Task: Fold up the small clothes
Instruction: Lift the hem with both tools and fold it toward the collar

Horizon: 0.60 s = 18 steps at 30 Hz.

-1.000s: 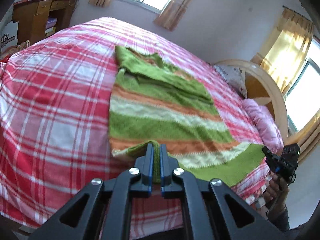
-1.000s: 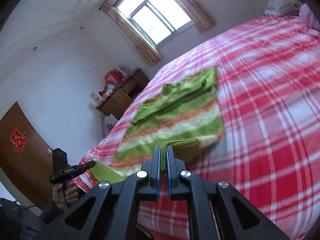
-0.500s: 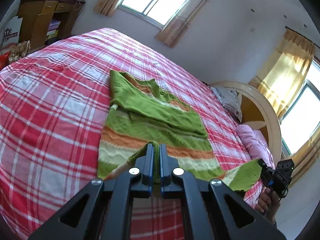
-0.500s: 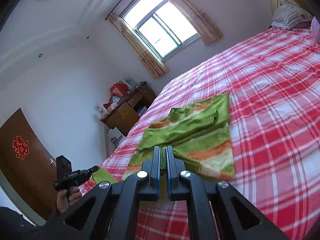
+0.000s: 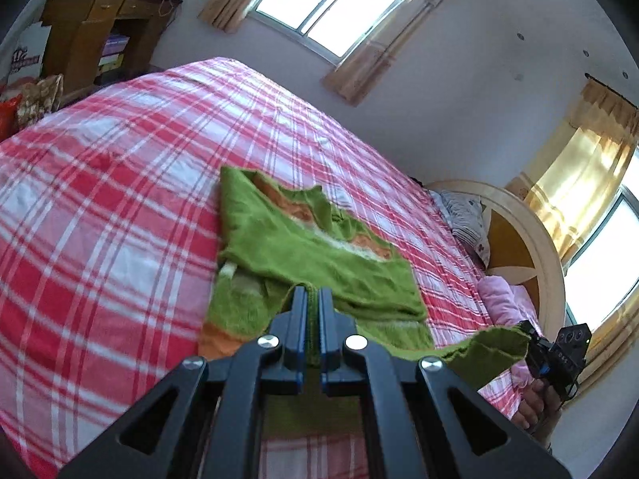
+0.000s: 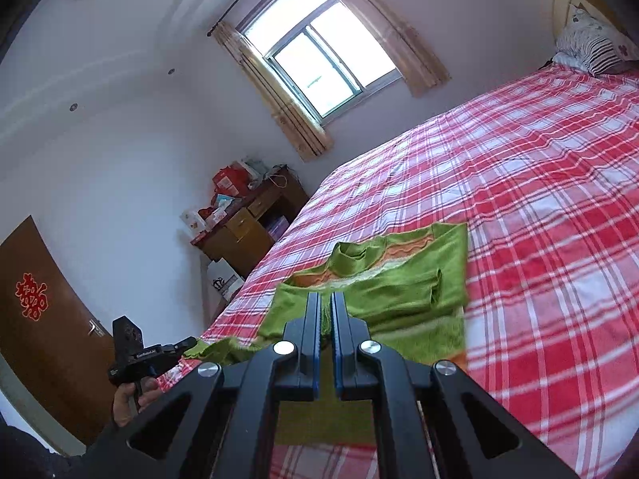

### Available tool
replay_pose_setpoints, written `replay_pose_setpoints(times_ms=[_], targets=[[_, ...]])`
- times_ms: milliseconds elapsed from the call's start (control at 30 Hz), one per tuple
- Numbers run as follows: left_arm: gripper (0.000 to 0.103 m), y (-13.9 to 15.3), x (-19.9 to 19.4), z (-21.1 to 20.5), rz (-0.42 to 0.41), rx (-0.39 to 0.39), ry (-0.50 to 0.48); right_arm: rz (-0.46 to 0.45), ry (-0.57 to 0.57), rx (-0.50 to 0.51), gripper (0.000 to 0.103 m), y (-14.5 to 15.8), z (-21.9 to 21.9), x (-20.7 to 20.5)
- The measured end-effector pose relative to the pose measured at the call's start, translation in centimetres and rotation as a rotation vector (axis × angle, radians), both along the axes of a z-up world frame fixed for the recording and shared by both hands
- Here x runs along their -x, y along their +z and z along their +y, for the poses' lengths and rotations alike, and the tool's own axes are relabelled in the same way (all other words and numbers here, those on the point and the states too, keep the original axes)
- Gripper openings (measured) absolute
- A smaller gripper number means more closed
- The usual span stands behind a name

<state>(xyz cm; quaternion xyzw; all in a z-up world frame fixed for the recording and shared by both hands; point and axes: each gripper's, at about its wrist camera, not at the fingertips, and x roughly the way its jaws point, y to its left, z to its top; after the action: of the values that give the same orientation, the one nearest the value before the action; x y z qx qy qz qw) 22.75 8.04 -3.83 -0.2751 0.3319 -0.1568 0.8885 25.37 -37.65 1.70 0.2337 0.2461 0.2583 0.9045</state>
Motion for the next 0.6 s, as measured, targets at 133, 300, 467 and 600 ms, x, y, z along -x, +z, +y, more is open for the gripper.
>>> replay_pose_setpoints(times_ms=[133, 300, 467, 600], targets=[[0.005, 0.8, -2.2, 0.0, -0.007, -0.031, -0.002, 0.003, -0.010, 0.029, 0.004, 0.5, 0.2, -2.4], [0.004, 1.5, -5.2, 0.4, -0.014, 0.020, -0.011, 0.010, -0.034, 0.051, 0.004, 1.1, -0.1, -5.6], [0.004, 2.3, -7.9, -0.3, -0.025, -0.009, -0.012, 0.024, -0.043, 0.066, 0.004, 1.1, 0.1, -8.7], [0.004, 2.2, -9.4, -0.2, -0.024, -0.017, -0.001, 0.030, -0.047, 0.083, 0.004, 1.1, 0.4, -10.8]])
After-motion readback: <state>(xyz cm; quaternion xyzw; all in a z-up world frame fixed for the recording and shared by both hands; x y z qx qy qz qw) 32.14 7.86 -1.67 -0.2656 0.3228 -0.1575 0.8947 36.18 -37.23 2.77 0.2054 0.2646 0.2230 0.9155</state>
